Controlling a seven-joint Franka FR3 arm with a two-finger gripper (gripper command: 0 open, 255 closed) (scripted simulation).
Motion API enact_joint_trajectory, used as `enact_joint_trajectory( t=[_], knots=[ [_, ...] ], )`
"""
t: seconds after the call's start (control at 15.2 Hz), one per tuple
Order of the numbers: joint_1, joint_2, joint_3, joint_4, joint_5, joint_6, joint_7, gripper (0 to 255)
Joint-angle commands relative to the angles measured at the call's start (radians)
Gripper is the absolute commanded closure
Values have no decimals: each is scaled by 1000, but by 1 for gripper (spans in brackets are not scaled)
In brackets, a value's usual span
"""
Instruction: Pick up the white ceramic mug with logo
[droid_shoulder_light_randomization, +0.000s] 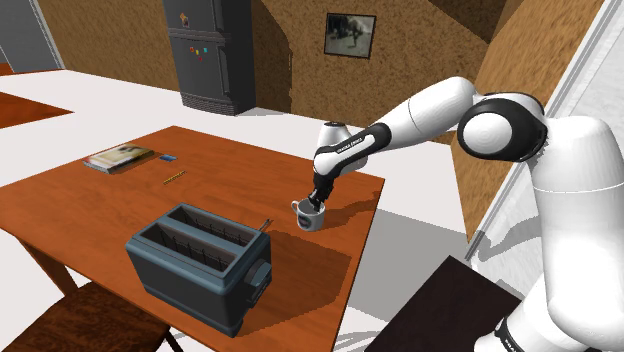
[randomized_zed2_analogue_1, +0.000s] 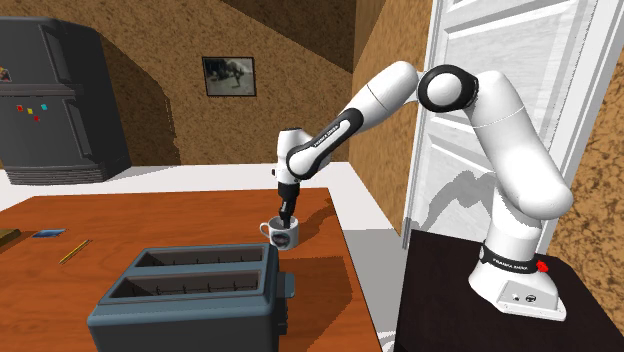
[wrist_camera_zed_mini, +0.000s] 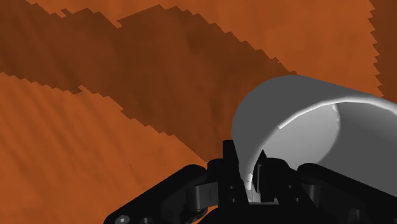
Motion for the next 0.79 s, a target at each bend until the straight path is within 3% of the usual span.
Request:
enact_joint_trajectory(
  t=[0.0,0.73],
  knots=[
    [0,0,0,0,0,0,0,255],
    [0,-58,-1,10,-2,-68,5,255]
  ],
)
